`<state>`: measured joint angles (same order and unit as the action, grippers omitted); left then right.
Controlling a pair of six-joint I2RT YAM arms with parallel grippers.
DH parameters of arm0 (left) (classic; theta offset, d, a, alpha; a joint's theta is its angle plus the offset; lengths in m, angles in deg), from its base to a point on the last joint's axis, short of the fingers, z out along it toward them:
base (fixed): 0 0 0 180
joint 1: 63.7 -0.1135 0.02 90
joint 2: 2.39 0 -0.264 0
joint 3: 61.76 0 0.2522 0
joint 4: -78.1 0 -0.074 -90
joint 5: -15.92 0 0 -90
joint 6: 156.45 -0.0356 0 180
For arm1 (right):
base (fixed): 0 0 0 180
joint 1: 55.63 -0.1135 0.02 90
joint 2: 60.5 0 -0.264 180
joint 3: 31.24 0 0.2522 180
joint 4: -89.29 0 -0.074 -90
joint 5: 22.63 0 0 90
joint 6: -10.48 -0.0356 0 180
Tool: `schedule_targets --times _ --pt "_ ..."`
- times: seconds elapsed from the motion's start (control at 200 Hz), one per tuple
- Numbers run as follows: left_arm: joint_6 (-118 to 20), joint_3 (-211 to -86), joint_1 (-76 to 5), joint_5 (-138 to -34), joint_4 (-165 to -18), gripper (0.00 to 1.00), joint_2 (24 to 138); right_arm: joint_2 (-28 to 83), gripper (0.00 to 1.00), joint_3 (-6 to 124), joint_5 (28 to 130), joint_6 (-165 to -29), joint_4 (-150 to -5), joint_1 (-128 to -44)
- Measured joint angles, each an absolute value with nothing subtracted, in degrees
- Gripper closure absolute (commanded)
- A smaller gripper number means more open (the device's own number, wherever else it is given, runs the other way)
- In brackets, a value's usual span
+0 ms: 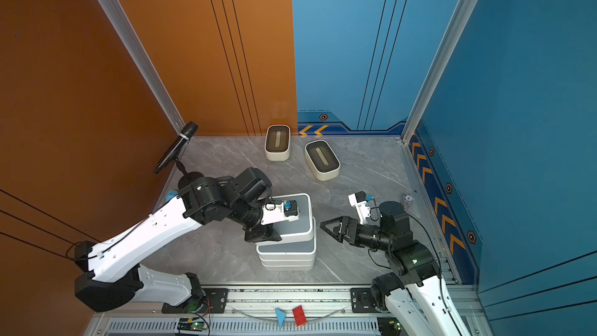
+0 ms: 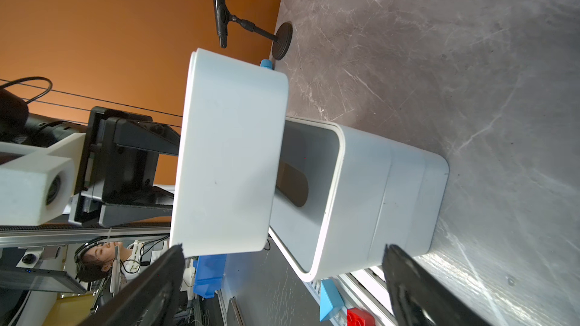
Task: Stack the tissue boxes
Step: Place the tissue box at the tissue box.
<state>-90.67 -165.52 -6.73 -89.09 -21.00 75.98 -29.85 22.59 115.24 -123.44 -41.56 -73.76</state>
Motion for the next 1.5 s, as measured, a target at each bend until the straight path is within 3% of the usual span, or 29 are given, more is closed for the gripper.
schedule_targets --times 1.502 --pt "-88.1 -165.3 -1.2 -83.7 -20.5 0.55 78.0 -30.0 0.00 22.7 117.1 -123.4 -42.1 -74.9"
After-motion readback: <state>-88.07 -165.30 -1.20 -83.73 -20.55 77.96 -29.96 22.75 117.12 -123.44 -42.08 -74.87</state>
